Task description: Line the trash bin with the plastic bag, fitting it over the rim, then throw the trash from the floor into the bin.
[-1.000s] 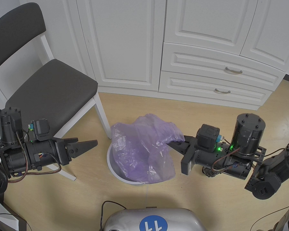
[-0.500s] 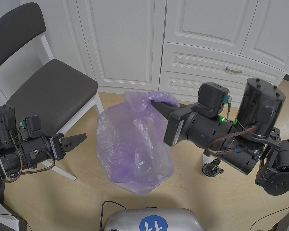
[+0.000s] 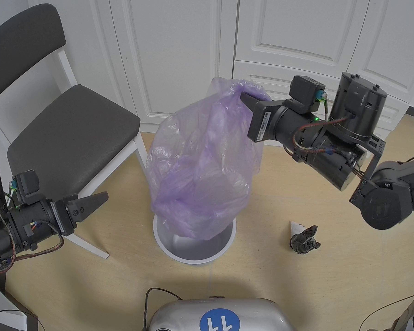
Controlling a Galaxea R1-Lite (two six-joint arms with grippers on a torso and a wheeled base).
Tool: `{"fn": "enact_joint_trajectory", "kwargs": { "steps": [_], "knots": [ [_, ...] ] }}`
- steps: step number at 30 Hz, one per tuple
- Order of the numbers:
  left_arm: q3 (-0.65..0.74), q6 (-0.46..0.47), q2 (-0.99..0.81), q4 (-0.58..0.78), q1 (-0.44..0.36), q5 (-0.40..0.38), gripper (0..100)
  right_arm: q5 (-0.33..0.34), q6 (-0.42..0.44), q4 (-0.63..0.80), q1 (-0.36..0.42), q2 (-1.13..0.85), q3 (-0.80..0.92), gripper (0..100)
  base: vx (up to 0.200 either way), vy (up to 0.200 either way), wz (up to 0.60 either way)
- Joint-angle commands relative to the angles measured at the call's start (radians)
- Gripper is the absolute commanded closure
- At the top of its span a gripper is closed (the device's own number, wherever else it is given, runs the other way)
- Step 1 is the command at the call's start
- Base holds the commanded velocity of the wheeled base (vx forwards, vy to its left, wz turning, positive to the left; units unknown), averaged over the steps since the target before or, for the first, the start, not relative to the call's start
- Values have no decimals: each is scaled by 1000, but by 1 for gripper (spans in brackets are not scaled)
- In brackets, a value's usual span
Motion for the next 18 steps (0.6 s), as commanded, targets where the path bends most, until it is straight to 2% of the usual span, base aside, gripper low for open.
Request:
{"fn": "enact_joint_trajectory", "kwargs": {
  "steps": [1, 4, 6, 9, 10, 12, 18],
  "knots": [
    [21, -19, -46, -1, 4, -3, 0, 7, -25, 26, -19, 66, -83, 100, 0, 0, 0],
    [27, -19, -49, -1, 6, -3, 0, 16, -30, 43, -13, 69, -103, 100, 0, 0, 0],
    [43, -17, -52, -5, 7, -4, 0, 54, -39, 70, 40, 69, -111, 100, 0, 0, 0],
    [43, -17, -52, -8, 11, -4, 0, 54, -76, 66, 70, 69, -83, 100, 0, 0, 0],
    [44, -17, -55, -8, 18, -4, 0, 60, -122, 52, 84, 61, -28, 100, 0, 0, 0],
    [46, -17, -61, -2, 21, -4, 0, 62, -158, 33, 110, 44, 46, 100, 0, 0, 0],
    [53, -16, -63, -2, 23, -4, 0, 54, -180, -26, 196, -32, 259, 100, 0, 0, 0]
  ]
}}
